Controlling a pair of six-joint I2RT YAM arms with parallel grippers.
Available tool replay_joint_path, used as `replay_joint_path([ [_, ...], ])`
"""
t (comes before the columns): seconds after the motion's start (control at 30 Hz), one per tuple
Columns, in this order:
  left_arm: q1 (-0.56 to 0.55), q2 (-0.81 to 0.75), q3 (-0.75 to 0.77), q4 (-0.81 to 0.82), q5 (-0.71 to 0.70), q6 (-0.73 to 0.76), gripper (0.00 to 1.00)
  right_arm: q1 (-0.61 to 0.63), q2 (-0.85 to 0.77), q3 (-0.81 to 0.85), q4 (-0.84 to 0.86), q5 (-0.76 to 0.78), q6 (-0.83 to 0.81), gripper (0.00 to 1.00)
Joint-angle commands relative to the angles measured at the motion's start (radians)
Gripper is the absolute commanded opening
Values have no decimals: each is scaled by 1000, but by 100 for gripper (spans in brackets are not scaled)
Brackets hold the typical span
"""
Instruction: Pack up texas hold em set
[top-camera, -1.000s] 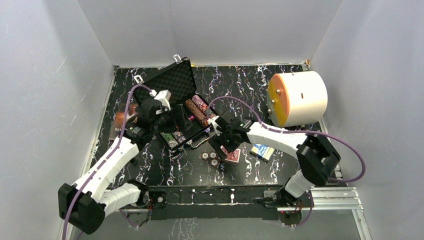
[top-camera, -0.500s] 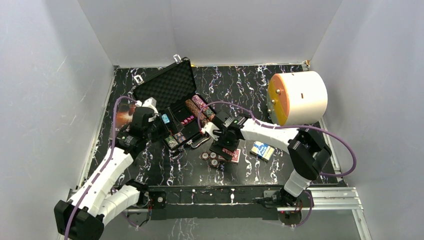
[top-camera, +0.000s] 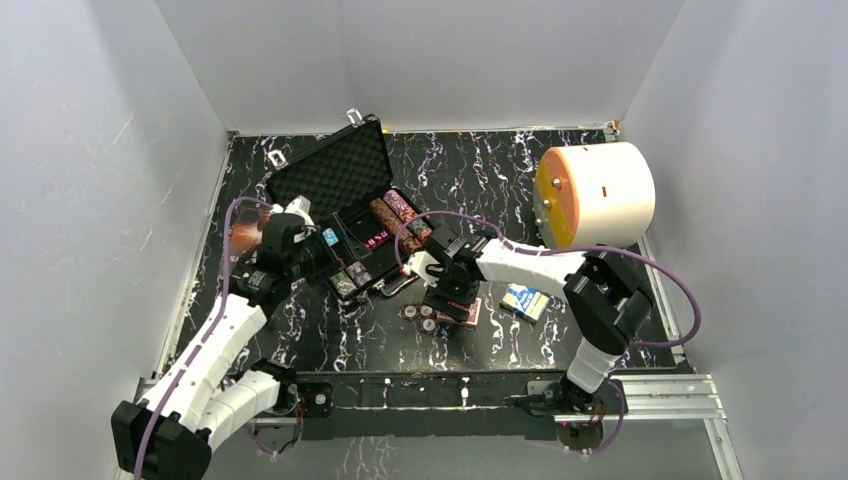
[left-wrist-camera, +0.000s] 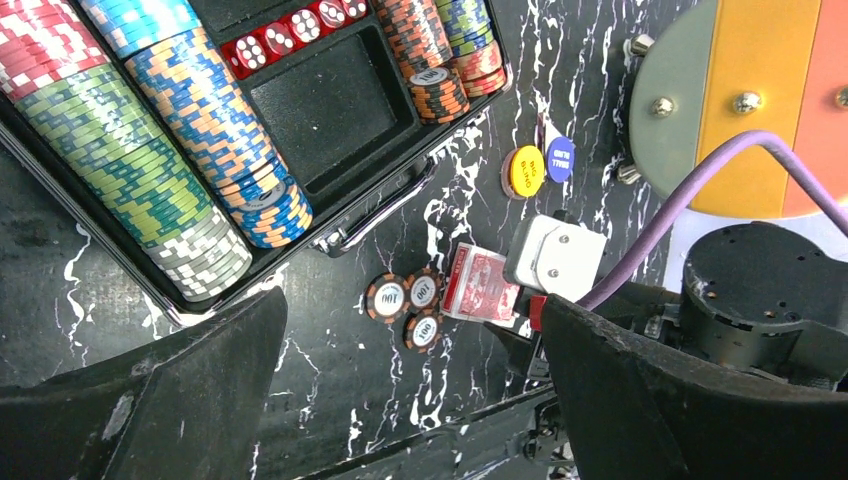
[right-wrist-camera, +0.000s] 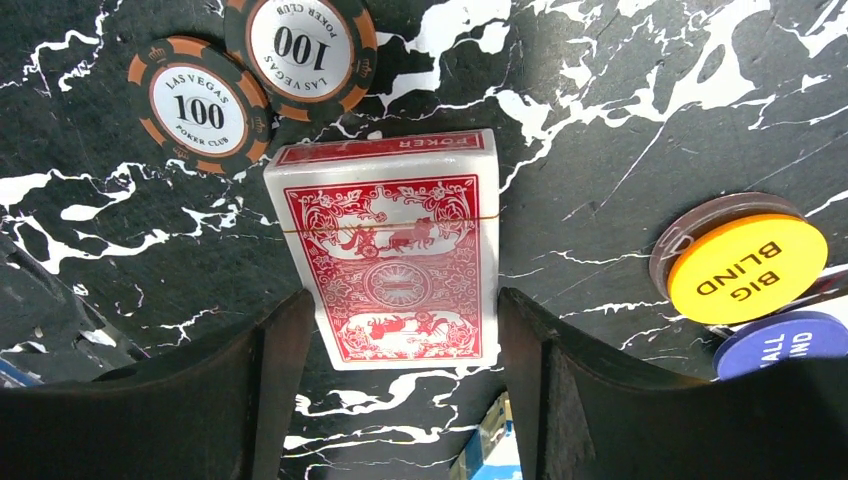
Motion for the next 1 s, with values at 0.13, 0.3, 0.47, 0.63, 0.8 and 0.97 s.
replay_joint_path([
  [0.13, 44, -61, -7, -12, 88, -77, 98, 0, 35, -24, 25, -149, -45, 77],
  [0.3, 59, -67, 9, -16, 107, -80, 98, 1, 22, -43, 48, -108, -44, 92],
  [0.47, 61, -62, 1, -1, 121, -93, 98, 9, 19, -50, 73, -75, -42, 93],
  [0.63, 62, -69, -21, 11, 124, -112, 98, 25, 26, -66, 86, -29, -41, 87],
  [0.8, 63, -81, -39, 15, 125, -119, 98, 41, -19, -80, 80, 10, -30, 91],
  [0.97, 63, -72, -62, 44, 143, -124, 98, 45, -88, -99, 100, 23, -31, 96],
])
